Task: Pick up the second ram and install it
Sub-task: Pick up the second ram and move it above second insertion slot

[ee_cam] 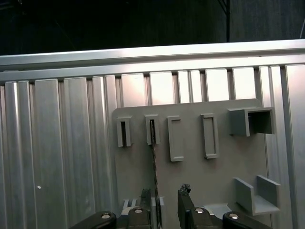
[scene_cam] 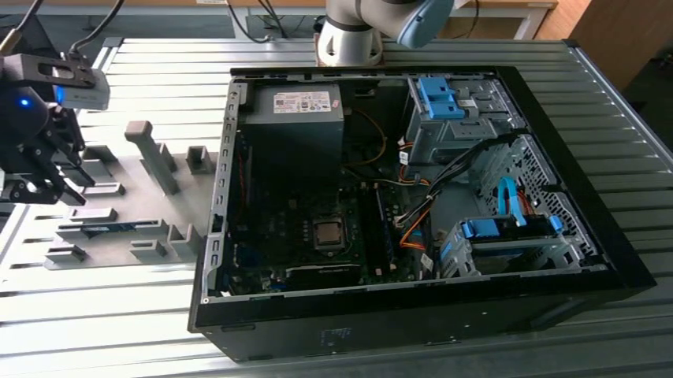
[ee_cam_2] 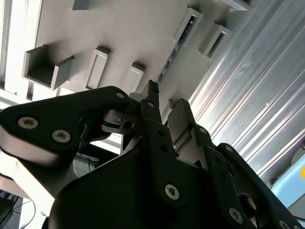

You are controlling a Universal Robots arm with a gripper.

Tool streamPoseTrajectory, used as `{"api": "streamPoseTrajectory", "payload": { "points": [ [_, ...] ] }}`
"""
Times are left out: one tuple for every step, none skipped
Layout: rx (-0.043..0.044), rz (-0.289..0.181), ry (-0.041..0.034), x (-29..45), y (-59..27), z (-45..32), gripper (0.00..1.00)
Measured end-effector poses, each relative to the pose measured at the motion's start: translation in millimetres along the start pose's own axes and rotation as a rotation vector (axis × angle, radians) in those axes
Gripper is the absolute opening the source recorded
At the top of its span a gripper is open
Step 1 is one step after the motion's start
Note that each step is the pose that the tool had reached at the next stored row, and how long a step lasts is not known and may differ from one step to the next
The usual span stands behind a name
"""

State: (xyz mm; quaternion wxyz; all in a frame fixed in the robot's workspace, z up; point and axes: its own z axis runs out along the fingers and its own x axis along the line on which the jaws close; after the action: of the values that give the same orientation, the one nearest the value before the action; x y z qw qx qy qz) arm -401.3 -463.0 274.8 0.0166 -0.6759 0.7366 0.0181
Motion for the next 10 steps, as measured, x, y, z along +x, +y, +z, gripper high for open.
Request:
{"api": "streamPoseTrajectory", "payload": {
  "points": [
    [0.0,0.0,-0.0001,0.0,-0.4,1.8,0.36],
    [0.0001,0.0,0.0,0.1,-0.5,3.6,0.36],
    [0.0005,0.0,0.0002,0.2,-0.6,4.8,0.36],
    [0.0005,0.0,0.0013,0.3,-0.6,5.1,0.36],
    [0.0005,0.0,0.0021,0.3,-0.6,5.2,0.36],
    [0.0008,0.0,0.0032,0.3,-0.7,5.5,0.36],
    [0.0009,0.0,0.0042,0.3,-0.6,5.9,0.36],
    [0.001,0.0,0.0045,0.4,-0.6,6.5,0.37],
    [0.0012,0.0,0.005,0.4,-0.6,7.4,0.37],
    [0.001,0.0,0.0055,0.5,-0.6,8.6,0.43]
  ]
}}
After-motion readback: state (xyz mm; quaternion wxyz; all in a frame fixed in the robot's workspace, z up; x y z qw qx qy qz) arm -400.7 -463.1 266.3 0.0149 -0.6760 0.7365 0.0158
